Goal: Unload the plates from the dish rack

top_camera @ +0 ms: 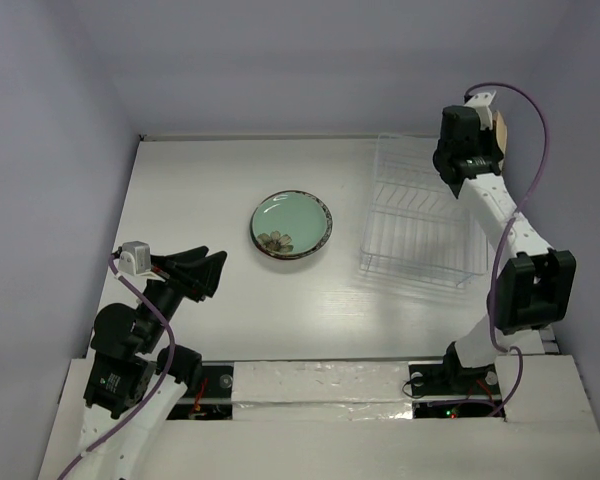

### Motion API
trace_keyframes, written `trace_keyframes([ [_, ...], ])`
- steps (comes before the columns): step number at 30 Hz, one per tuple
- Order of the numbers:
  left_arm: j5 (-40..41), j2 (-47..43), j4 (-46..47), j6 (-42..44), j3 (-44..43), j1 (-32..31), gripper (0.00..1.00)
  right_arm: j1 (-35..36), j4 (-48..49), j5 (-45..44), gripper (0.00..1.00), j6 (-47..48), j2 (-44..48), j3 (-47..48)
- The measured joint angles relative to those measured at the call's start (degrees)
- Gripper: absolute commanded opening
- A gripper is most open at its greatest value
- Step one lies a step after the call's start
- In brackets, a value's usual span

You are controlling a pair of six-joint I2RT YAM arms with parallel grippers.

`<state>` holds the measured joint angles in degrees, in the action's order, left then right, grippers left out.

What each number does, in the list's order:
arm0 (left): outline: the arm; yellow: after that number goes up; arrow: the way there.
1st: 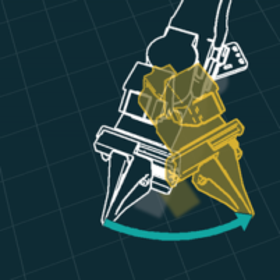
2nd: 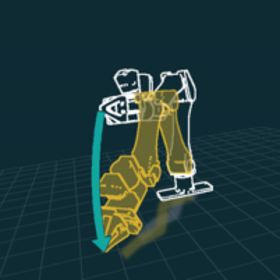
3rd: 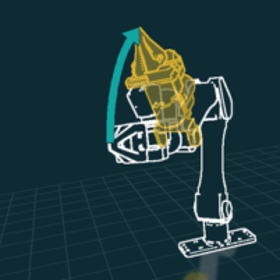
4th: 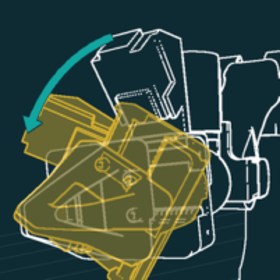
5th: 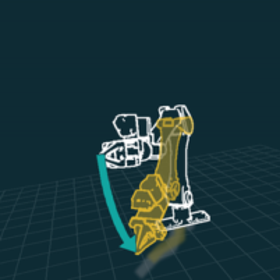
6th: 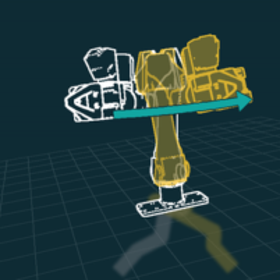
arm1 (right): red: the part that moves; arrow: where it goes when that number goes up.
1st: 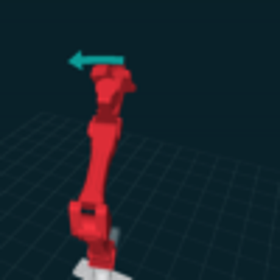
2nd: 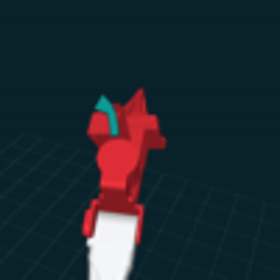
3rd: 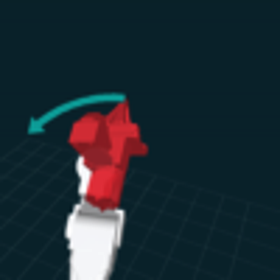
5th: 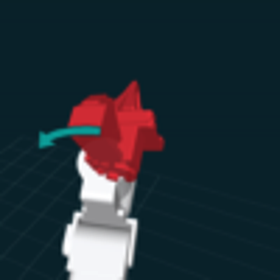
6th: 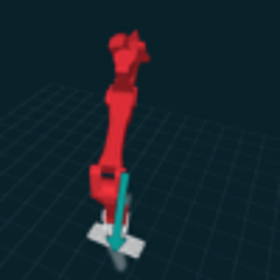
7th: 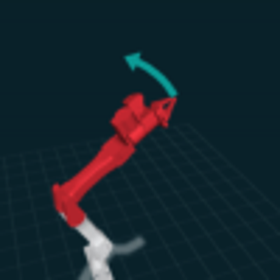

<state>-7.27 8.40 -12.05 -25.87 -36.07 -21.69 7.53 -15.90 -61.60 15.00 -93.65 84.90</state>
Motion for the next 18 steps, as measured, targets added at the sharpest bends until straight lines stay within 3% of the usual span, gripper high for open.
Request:
trace_keyframes([
  [6,0.0,0.0,0.0,0.0,0.0,0.0,0.51,2.7,-5.7,2.8,0.00,-8.6,5.5,1.6],
  [10,0.0,0.1,0.0,0.0,0.0,0.0,0.51,9.2,-8.4,9.8,0.00,-16.5,12.3,1.1],
  [14,0.0,0.9,0.0,0.0,0.0,0.0,0.51,16.6,-7.3,23.9,0.00,-26.6,20.1,-2.3],
  [18,0.1,1.8,0.0,0.0,0.0,0.0,0.51,18.0,-1.9,41.5,0.00,-37.9,25.4,-10.7],
])
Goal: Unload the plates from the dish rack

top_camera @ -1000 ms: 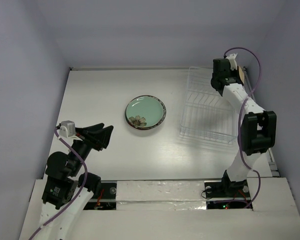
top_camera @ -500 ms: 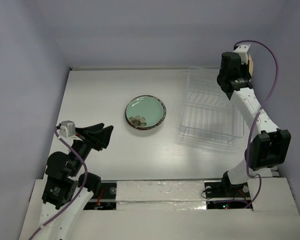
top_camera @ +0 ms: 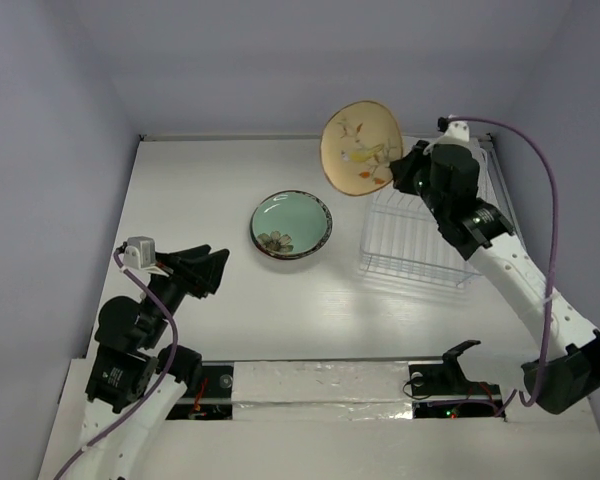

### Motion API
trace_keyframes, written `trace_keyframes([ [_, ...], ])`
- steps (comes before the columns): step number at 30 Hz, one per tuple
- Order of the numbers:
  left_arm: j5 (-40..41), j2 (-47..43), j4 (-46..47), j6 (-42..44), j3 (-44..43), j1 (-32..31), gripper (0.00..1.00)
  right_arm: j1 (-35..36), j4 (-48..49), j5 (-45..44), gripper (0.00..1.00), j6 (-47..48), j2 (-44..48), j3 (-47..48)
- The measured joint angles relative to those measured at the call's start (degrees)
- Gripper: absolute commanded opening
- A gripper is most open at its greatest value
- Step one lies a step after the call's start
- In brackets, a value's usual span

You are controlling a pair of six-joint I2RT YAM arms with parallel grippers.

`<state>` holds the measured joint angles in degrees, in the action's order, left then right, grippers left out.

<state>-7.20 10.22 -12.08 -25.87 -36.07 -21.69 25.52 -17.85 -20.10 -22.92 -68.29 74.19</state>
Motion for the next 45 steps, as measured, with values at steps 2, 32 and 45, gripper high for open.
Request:
trace_keyframes([
  [2,0.2,0.5,0.0,0.0,0.0,0.0,0.51,0.0,2.8,7.5,0.00,-4.5,0.0,-4.3],
  [32,0.0,4.7,-0.2,0.0,0.0,4.6,0.50,4.7,25.5,34.7,0.38,-25.0,-30.4,-13.9],
  [45,-0.4,4.7,-0.2,0.0,0.0,5.4,0.50,7.2,18.3,31.6,0.98,-17.4,-30.4,-10.8],
])
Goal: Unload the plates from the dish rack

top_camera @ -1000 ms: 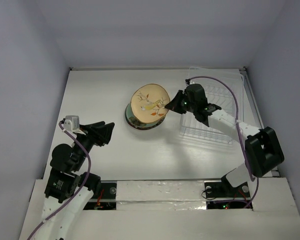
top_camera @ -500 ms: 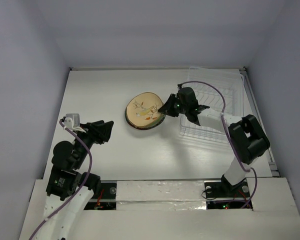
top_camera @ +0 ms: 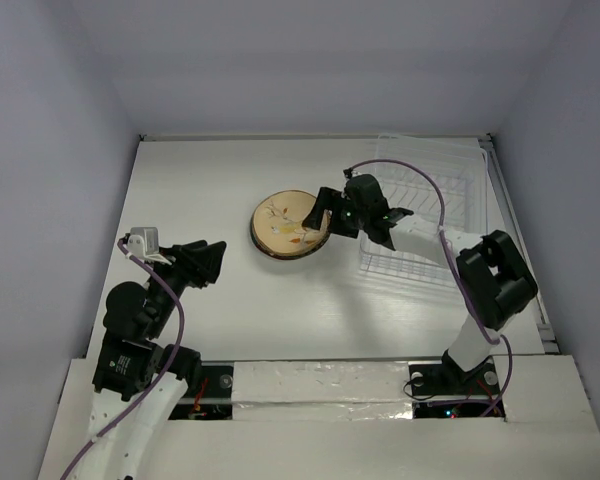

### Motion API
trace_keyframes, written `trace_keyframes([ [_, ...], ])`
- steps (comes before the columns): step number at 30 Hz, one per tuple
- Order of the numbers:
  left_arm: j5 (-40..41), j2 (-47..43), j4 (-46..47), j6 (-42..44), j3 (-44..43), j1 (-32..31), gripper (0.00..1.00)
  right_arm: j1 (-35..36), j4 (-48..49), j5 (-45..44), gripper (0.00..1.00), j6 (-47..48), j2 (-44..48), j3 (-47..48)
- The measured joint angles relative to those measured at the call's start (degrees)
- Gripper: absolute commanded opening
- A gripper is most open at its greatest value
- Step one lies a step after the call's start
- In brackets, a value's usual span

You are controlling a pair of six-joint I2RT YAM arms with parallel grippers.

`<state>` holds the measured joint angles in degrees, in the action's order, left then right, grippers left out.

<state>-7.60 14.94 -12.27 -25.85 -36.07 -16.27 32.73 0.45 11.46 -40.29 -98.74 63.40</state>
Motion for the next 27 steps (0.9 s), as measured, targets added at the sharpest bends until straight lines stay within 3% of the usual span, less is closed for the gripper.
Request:
trace_keyframes([
  [5,0.0,0.0,0.0,0.0,0.0,0.0,0.52,1.9,-3.0,-3.6,1.00,2.2,0.9,1.2],
  [10,0.5,-0.4,-0.1,0.0,0.0,0.0,0.64,3.9,-6.4,-6.7,1.00,4.3,6.7,2.5],
  [13,1.3,-1.1,-0.3,0.0,0.0,0.0,0.68,5.0,-6.5,-7.5,0.89,5.9,13.3,2.6],
  [15,1.9,-1.4,-0.5,0.0,-0.1,0.0,0.69,5.4,-6.3,-8.5,0.54,6.9,19.0,2.4],
  [16,2.1,-1.5,-0.5,0.0,-0.1,0.0,0.69,5.7,-5.2,-9.3,0.06,7.7,22.8,1.7],
  [17,2.4,-1.6,-0.9,0.1,-0.3,0.0,0.70,5.8,-4.1,-10.2,0.00,8.5,26.4,0.8],
  [22,4.7,-1.5,-2.4,1.4,-4.0,0.0,0.71,6.3,-2.0,-19.7,0.04,13.5,51.9,-4.8],
  [24,6.2,-1.4,-2.5,2.2,-6.7,0.0,0.71,6.3,-2.3,-25.3,0.19,15.4,60.3,-5.3],
  [25,7.1,-1.5,-2.3,2.7,-7.9,0.0,0.71,6.3,-2.3,-27.9,0.38,16.2,63.9,-5.5],
  [27,8.9,-1.7,-1.4,3.5,-9.7,0.0,0.71,6.3,-2.2,-33.2,0.54,17.5,70.0,-6.2],
])
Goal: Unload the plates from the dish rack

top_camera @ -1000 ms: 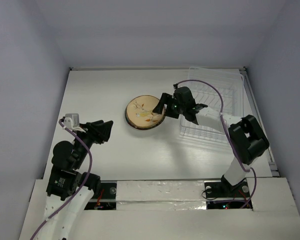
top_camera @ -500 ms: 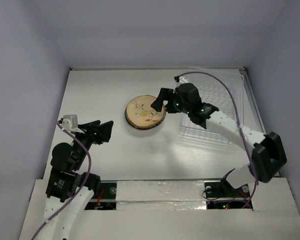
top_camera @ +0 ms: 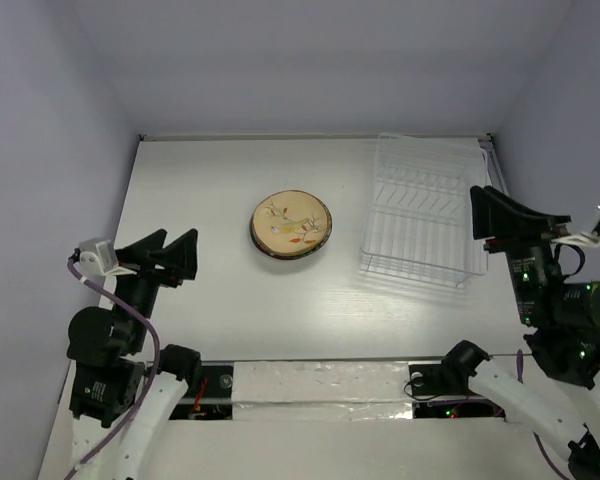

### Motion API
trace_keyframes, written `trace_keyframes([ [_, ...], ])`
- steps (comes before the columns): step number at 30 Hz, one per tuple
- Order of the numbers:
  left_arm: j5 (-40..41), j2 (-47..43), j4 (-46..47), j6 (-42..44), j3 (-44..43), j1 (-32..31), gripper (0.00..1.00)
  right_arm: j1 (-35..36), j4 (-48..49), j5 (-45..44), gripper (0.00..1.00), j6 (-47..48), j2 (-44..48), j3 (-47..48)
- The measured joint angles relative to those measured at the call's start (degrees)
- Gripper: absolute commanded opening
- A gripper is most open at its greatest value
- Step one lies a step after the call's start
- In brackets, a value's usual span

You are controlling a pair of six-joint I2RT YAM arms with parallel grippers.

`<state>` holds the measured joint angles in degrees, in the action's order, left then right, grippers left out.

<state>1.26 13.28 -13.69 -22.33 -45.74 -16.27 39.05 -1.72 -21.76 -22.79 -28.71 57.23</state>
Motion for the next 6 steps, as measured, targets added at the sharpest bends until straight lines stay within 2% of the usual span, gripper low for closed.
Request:
trace_keyframes([
  [1,0.8,-0.1,0.3,0.4,-0.6,0.0,0.71,0.0,-0.2,-2.5,0.68,0.3,2.5,-0.8],
  [2,1.6,-0.1,0.5,0.8,-1.0,0.0,0.71,0.0,-0.6,-4.5,0.74,0.4,4.2,-1.7],
  [4,2.7,-0.1,0.4,1.4,-1.1,0.0,0.71,0.0,-2.4,-7.7,0.83,0.6,6.1,-3.8],
  [6,3.5,-0.1,-0.4,1.9,-1.1,0.0,0.76,0.0,-4.3,-10.0,0.85,0.1,6.3,-6.3],
])
